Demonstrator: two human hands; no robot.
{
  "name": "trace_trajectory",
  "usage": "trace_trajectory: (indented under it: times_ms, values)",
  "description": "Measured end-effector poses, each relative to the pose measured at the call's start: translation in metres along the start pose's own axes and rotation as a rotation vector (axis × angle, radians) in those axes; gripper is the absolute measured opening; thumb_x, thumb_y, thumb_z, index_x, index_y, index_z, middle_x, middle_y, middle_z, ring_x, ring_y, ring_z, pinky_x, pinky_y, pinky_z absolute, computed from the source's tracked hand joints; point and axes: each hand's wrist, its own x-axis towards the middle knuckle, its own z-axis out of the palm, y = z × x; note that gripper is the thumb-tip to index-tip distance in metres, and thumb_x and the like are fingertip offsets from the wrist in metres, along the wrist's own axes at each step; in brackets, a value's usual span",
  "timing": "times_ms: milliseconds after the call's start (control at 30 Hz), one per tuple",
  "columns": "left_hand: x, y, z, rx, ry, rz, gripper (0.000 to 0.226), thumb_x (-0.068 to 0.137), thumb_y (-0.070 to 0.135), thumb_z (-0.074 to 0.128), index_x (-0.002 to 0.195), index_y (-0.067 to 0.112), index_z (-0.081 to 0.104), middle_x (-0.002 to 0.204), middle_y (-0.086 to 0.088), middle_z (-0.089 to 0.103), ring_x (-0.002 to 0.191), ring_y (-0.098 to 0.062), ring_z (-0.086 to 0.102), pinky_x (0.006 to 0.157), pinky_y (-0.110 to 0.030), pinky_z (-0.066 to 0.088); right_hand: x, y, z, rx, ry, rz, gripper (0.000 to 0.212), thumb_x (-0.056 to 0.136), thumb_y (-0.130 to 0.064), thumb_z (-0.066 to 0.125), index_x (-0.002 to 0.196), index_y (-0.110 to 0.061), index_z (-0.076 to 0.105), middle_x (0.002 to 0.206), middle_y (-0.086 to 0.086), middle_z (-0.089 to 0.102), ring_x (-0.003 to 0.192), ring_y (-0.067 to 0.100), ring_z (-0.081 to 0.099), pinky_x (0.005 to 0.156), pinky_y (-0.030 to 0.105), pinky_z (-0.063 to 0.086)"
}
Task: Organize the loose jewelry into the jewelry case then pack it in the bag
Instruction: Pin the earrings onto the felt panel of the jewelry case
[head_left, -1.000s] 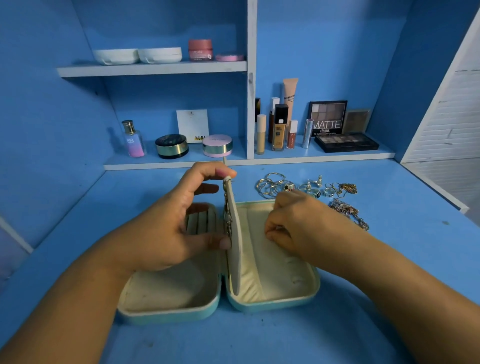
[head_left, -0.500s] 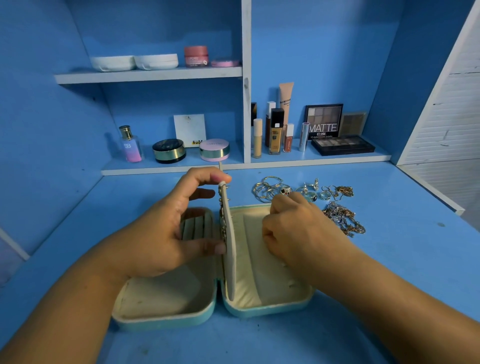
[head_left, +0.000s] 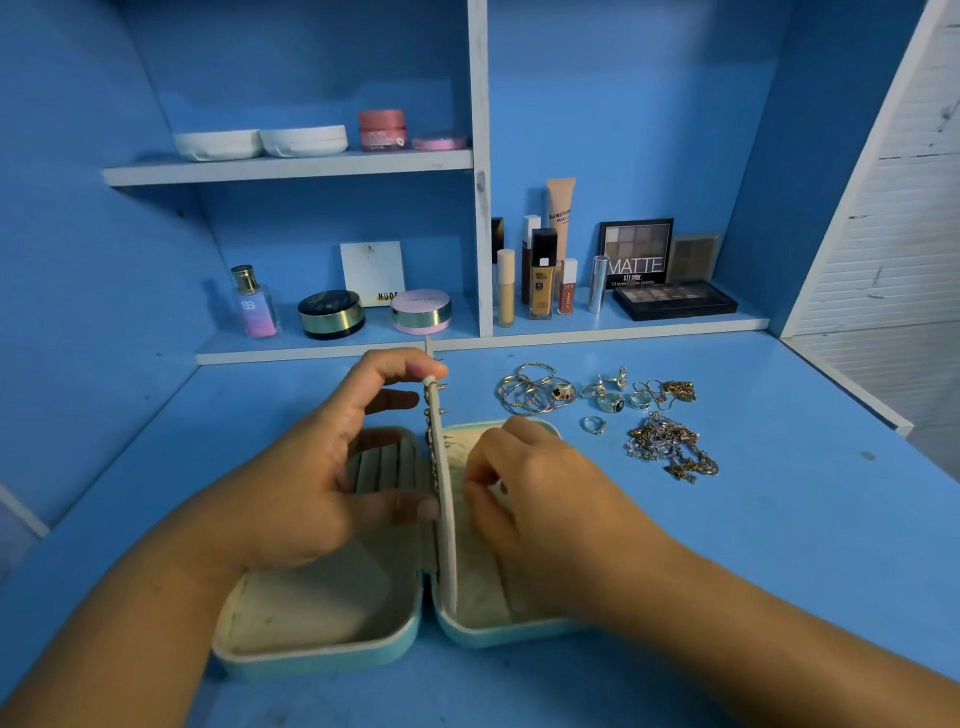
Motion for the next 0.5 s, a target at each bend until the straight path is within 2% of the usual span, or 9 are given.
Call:
trace_trajectory:
  times_ms: [100, 267, 367, 500]
  values:
    - [0.0, -0.001, 0.0, -0.025, 0.0, -0.009, 0.081, 0.055, 0.062, 0.083, 0.124, 0.053, 0.042, 0.13, 0.023, 0.049, 0.128, -0.015, 0.05, 0.101, -0.042, 0.049, -0.008, -0.012, 0.0, 0.214, 0.016, 0.017, 0.012, 0.096, -0.026, 0.046, 0.097, -0.018, 0.055, 0.095, -0.003, 0.056, 0.082, 0.014, 0.05, 0.07, 0.026, 0.039]
    - [0.001, 0.001, 0.0, -0.003, -0.001, 0.032, 0.076, 0.06, 0.062, 0.081, 0.123, 0.052, 0.041, 0.133, 0.023, 0.046, 0.133, -0.016, 0.045, 0.106, -0.043, 0.042, -0.009, -0.003, 0.0, 0.423, -0.04, 0.164, 0.012, 0.096, -0.025, 0.048, 0.085, -0.023, 0.054, 0.063, -0.009, 0.052, 0.057, 0.004, 0.047, 0.054, 0.016, 0.039]
    - [0.001, 0.002, 0.0, 0.016, -0.001, 0.041, 0.074, 0.062, 0.057, 0.081, 0.124, 0.052, 0.04, 0.133, 0.021, 0.046, 0.133, -0.015, 0.043, 0.107, -0.044, 0.042, -0.007, 0.003, -0.002, 0.604, -0.093, 0.273, 0.019, 0.097, -0.023, 0.049, 0.079, -0.023, 0.052, 0.061, -0.009, 0.053, 0.052, 0.001, 0.044, 0.054, 0.013, 0.037]
    - [0.001, 0.0, -0.001, 0.028, 0.006, 0.053, 0.073, 0.064, 0.043, 0.082, 0.124, 0.051, 0.039, 0.132, 0.02, 0.046, 0.133, -0.016, 0.043, 0.106, -0.045, 0.043, -0.006, 0.002, 0.0, 0.805, -0.184, 0.316, 0.019, 0.097, -0.017, 0.049, 0.079, -0.017, 0.054, 0.066, -0.001, 0.057, 0.061, 0.009, 0.051, 0.065, 0.021, 0.046]
